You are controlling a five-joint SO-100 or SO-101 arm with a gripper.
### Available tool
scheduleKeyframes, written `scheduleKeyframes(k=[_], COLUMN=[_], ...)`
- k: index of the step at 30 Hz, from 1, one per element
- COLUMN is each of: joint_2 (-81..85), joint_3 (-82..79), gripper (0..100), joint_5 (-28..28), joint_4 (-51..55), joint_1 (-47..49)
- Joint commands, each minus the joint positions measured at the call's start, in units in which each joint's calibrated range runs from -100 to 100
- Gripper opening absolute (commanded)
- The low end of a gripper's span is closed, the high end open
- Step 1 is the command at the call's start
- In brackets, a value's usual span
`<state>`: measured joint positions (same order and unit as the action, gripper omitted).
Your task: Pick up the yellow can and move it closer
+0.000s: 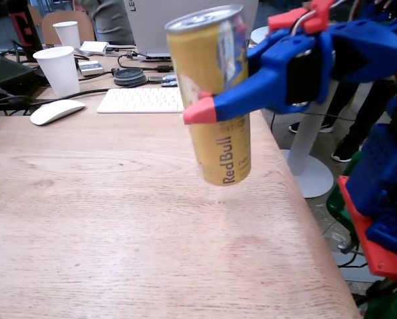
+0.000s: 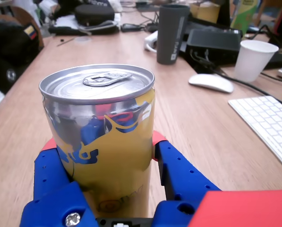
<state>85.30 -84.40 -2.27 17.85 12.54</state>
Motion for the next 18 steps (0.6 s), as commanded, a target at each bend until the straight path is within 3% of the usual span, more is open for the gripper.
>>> scheduleKeyframes(k=[1, 18], joint_2=[7.4, 11.5], joint_3=[3.2, 2.3], gripper=[22, 22], joint_5=[0.2, 0.2], joint_4=[7.4, 15.1], joint_1=[0.3, 0.3])
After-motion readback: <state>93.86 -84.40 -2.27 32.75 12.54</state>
